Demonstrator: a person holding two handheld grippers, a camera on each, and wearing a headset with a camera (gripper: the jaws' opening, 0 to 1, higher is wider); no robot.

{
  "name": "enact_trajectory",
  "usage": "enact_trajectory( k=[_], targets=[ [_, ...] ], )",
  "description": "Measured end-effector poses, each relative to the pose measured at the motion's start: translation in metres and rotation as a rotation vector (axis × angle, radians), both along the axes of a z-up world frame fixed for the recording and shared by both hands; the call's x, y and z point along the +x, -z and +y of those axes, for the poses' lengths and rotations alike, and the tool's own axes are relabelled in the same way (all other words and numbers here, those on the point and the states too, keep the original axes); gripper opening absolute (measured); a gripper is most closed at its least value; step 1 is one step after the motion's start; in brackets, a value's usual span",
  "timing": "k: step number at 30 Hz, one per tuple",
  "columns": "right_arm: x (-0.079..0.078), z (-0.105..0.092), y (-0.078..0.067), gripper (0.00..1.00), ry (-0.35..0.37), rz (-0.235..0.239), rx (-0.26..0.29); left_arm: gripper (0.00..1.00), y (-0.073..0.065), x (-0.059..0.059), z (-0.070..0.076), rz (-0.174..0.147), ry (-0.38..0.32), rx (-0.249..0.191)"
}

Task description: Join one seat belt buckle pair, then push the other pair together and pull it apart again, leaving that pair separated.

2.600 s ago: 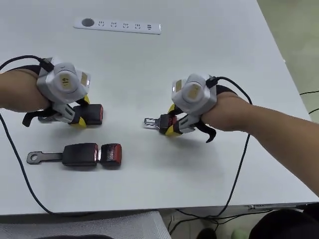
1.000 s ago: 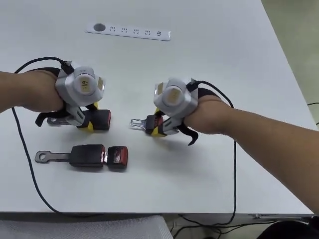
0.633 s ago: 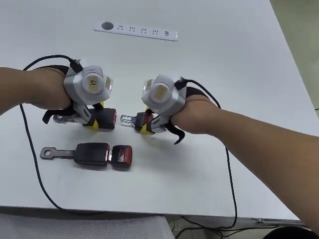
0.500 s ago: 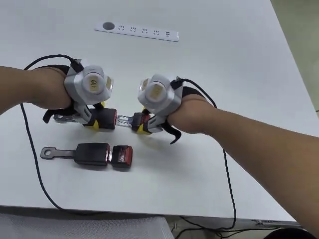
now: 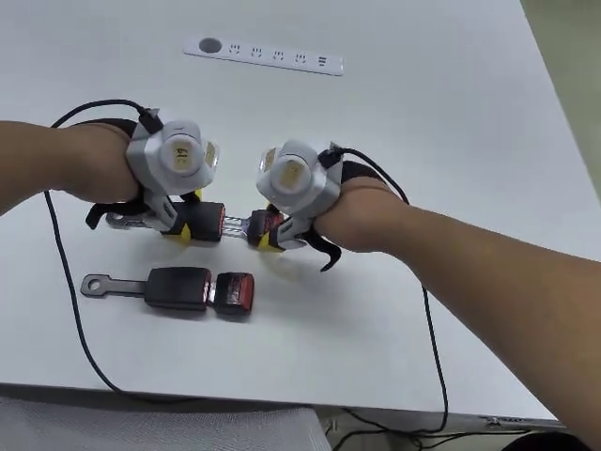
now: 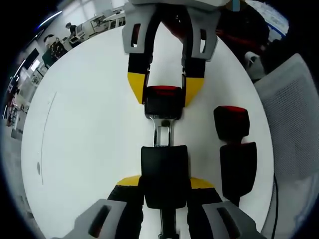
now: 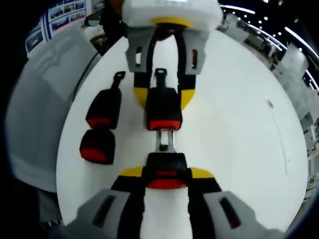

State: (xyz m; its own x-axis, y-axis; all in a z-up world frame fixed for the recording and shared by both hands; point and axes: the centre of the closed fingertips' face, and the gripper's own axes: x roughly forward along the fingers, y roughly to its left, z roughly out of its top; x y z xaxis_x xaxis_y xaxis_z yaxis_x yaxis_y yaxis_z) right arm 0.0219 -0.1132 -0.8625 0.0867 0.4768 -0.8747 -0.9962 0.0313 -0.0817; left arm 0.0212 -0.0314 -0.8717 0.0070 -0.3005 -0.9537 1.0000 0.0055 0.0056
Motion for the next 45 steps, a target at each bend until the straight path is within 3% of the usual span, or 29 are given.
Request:
enact_trajectory(
  k=[8,16,27,34,45],
  targets=[
    [-0.002,0.006,-0.001,0.31,-0.017,-0.009,0.012,0.33,0.000,0.000,0.000,0.000,-0.005,0.001],
    [-0.006,0.012,-0.004,0.30,0.011,0.034,0.048,0.33,0.000,-0.001,0.000,-0.001,-0.006,-0.009],
    [-0.008,0.017,-0.006,0.28,0.009,0.043,0.034,0.33,-0.001,0.000,-0.001,0.003,0.005,-0.020],
    [-0.006,0.032,-0.005,0.27,-0.001,0.039,0.041,0.33,-0.001,0.000,-0.001,0.002,0.009,-0.024],
    [-0.006,0.030,-0.006,0.29,0.009,0.040,0.045,0.33,-0.001,0.000,-0.001,0.002,0.007,-0.020]
  ],
)
